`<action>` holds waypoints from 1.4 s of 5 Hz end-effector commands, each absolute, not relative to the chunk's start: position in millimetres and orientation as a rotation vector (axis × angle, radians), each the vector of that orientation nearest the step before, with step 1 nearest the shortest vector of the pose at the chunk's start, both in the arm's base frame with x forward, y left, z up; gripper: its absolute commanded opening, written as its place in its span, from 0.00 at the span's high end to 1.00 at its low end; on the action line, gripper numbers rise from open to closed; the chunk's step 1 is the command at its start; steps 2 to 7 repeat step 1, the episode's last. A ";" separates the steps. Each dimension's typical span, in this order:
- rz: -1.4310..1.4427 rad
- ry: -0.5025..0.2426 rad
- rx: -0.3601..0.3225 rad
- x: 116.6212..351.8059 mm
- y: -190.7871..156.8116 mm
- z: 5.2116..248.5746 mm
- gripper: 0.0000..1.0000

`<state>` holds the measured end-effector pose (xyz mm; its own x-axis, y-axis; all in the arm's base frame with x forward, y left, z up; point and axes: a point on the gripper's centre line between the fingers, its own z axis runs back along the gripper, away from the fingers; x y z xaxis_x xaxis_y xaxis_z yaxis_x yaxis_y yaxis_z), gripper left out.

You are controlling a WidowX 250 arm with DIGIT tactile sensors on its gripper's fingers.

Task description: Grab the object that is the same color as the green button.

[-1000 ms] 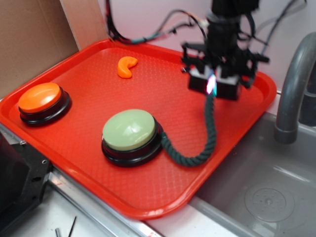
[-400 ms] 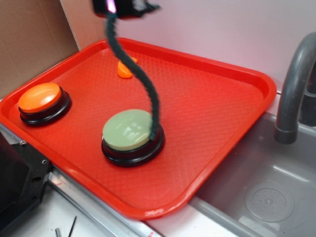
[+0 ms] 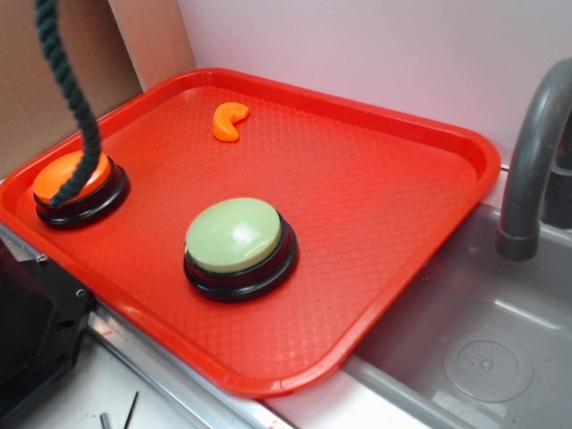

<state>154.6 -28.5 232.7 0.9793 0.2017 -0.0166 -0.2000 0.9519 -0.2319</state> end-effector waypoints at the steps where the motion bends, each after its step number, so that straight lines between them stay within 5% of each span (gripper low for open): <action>1: 0.310 -0.013 -0.196 166.9 -21.4 215.6 1.00; 7: 0.310 -0.013 -0.196 166.9 -21.4 215.6 1.00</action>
